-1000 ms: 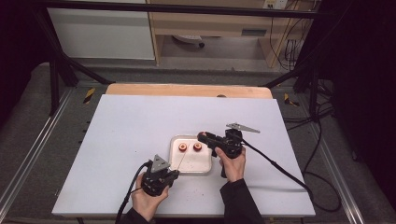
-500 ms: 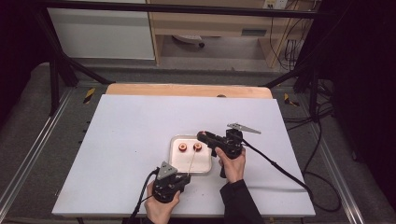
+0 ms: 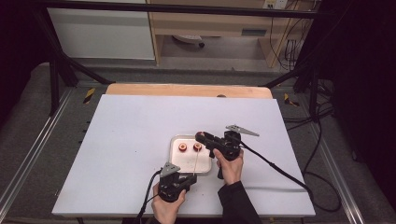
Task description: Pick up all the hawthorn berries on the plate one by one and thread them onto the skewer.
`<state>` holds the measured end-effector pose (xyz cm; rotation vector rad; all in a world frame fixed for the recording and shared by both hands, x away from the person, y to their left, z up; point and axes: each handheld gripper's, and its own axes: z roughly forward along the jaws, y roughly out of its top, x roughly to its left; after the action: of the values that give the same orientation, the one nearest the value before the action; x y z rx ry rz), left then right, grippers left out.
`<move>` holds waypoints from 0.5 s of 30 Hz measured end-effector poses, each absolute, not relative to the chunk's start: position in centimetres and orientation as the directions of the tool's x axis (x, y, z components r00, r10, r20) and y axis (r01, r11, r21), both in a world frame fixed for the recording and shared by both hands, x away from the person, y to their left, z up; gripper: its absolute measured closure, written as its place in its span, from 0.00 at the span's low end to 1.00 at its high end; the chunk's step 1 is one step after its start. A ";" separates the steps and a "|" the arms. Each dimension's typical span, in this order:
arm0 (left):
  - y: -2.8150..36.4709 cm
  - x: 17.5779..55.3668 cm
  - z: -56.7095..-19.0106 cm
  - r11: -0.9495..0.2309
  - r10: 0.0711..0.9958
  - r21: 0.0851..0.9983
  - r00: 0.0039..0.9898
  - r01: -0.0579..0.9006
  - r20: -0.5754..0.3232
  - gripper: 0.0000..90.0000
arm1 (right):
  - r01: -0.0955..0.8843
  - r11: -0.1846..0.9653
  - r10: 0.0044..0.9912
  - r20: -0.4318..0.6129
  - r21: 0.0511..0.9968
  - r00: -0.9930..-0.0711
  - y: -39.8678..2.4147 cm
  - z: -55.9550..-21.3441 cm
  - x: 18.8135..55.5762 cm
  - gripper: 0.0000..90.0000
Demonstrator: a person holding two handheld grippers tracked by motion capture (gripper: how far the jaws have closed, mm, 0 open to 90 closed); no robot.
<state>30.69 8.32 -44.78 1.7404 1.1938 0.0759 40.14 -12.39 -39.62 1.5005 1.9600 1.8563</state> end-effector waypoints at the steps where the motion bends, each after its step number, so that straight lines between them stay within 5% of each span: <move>1: 8.3 30.7 -44.8 -0.024 0.736 0.736 0.510 0.677 -0.446 0.98 | 0.582 -0.194 0.648 0.549 0.789 -0.528 -12.4 -39.6 40.1 0.66; 15: 8.2 31.0 -44.8 0.007 0.728 0.730 0.497 0.684 -0.473 0.98 | 0.568 -0.201 0.649 0.543 0.798 -0.533 -12.2 -39.8 39.8 0.66</move>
<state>30.96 8.22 -44.84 1.7012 1.2105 0.0528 39.78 -12.19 -39.77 1.4831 1.9414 1.8664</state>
